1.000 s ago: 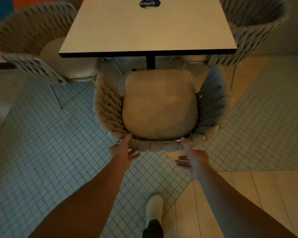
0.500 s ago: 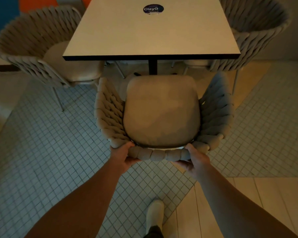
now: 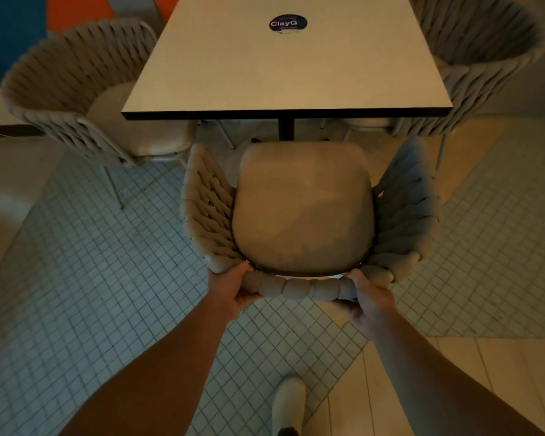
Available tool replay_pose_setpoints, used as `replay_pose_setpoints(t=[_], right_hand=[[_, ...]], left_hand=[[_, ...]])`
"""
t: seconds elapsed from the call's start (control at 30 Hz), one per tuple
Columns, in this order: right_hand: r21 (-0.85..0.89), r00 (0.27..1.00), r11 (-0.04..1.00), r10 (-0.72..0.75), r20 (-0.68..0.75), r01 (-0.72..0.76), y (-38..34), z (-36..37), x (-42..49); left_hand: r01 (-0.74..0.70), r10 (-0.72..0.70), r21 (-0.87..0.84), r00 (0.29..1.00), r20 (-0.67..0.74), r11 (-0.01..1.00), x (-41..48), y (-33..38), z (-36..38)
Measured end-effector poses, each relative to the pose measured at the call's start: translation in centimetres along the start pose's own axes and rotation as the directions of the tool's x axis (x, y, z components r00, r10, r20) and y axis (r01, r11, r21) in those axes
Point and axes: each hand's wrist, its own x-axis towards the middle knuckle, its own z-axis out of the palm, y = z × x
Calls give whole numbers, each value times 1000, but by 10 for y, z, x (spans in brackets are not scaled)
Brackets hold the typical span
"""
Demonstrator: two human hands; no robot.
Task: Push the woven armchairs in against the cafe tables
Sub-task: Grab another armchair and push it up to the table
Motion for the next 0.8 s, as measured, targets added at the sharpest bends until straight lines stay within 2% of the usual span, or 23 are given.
replay_pose_setpoints(t=[0.23,0.37,0.47,0.67,0.8], right_hand=[[29,998,1000,6,59,-8,12,-4,-4],[-5,993,998,61,97,-61,2,-12,-1],[-17,995,998,56,81,-55,-3,-15,3],[74,999,997,-21,26,19,-9,-16,3],[-75,992,992,-108,-62,103,-28,-25,12]], left_hand=[[-35,35,-7,999,13,999,5,-9,-14],[-15,16,-10,999,51,1000,3,-8,-17],[6,-3,-43,998,68,999,7,-5,-23],[-26,31,-72,998,58,997,18,2,-27],[19,-15,-59,998,60,998,24,8,-33]])
